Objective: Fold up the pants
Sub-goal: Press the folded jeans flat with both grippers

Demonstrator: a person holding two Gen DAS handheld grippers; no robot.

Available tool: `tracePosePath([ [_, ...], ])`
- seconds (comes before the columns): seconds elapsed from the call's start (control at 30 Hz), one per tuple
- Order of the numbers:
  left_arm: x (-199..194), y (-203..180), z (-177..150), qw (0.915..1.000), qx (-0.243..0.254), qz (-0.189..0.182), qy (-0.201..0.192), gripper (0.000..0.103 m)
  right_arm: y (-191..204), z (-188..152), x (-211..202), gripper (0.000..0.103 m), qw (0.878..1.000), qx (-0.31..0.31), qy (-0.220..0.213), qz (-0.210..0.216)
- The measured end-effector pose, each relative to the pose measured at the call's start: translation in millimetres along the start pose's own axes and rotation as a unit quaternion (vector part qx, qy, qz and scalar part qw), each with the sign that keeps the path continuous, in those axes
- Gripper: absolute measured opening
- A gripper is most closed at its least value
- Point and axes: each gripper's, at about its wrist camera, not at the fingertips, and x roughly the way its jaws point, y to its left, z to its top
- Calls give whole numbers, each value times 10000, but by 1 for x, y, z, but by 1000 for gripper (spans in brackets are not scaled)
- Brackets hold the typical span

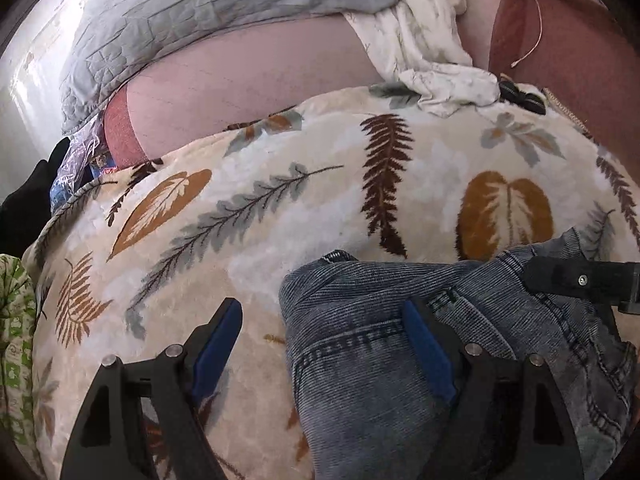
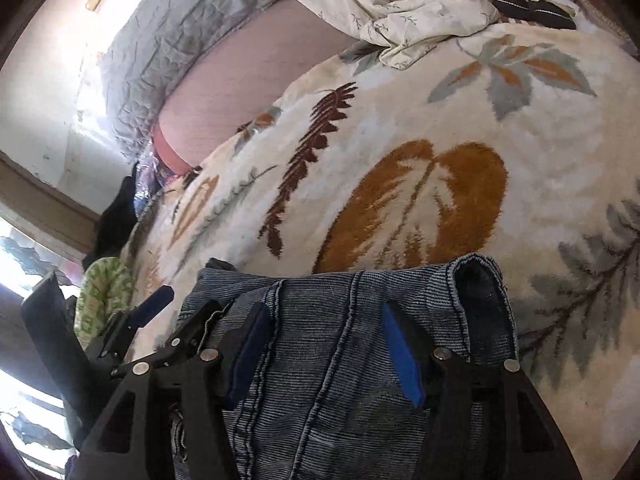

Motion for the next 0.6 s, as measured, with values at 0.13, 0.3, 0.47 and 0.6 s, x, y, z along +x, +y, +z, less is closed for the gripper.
tracePosePath([
  [0.13,-1,3,0,10000,-44,6,52,84,16,-2,-12,54,9971,-317,-40,-695],
  [0.3,-7,-9,-2,9991,199,373,-89,84,38,-8,-9,39,9875,-966,30,-1247],
  [0.47,-3,-11,-1,9987,200,474,-70,84,30,-8,6,40,9862,-941,124,-1354],
  [0.6,6,-12,0,9986,164,512,-3,84,30,-9,11,40,9857,-956,105,-1383],
])
